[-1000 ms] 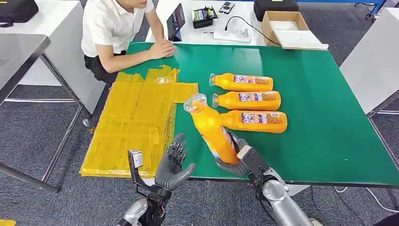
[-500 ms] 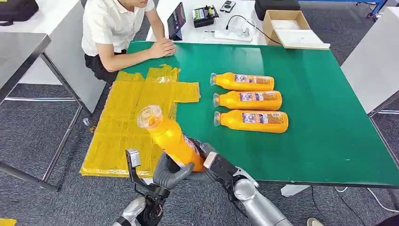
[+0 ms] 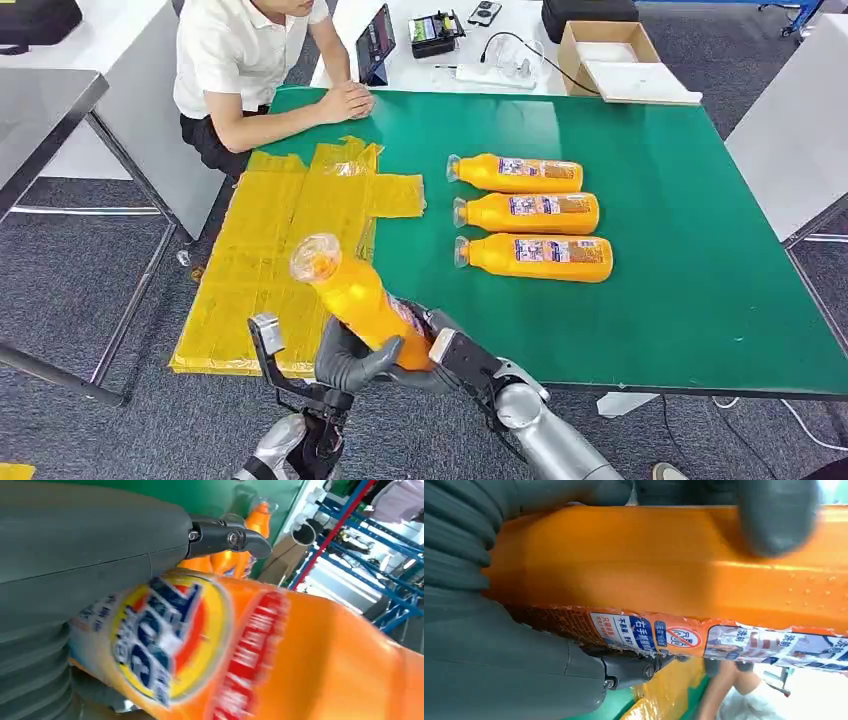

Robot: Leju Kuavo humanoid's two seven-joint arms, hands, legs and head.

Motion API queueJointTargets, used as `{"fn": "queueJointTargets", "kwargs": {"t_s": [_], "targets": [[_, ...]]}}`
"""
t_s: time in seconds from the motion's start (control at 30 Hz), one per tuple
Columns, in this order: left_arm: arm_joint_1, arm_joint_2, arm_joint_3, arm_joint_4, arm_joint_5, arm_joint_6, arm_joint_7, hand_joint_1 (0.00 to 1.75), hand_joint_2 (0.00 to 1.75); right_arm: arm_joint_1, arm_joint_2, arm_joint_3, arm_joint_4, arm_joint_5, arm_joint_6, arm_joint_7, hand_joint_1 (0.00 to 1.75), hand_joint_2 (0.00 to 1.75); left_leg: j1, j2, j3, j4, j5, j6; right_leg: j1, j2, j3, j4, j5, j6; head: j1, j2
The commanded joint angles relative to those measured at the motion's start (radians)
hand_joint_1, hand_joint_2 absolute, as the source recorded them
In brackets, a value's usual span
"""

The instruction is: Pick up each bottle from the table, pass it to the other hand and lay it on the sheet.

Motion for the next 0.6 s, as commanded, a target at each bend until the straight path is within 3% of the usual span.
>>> {"fn": "queueJointTargets", "kwargs": {"t_s": [0.03,0.3,0.4,0.6], "targets": [[-0.017,0.006,0.037,0.005,0.001,0.008,0.000,0.00,1.75,-0.031,-0.023,0.044,0.054,0.001,0.000,0.003,1.75,1.75,0.000,0.001,0.002,-0.001,0.000,0.001,0.001,-0.001,0.002,-0.001,0.000,-0.002,0.000,0.000],[-0.017,0.006,0.037,0.005,0.001,0.008,0.000,0.00,1.75,-0.031,-0.023,0.044,0.054,0.001,0.000,0.003,1.75,1.75,0.000,0.001,0.003,-0.001,-0.001,0.002,0.001,-0.001,0.003,-0.001,-0.001,-0.002,0.000,0.000],[-0.001,-0.008,0.069,-0.083,-0.090,0.103,-0.082,0.00,1.75,-0.008,-0.038,0.060,0.039,0.038,-0.045,0.020,1.75,1.75,0.000,0.001,0.003,-0.001,-0.001,0.002,0.001,-0.001,0.003,-0.001,-0.001,-0.002,0.000,0.000],[0.004,-0.012,0.111,-0.062,0.071,-0.004,0.036,0.02,1.75,-0.012,-0.049,0.092,0.068,0.098,-0.096,0.028,1.75,1.75,0.000,0.001,0.004,-0.002,-0.001,0.002,0.001,-0.002,0.004,-0.002,-0.001,-0.002,0.000,0.000]]}}
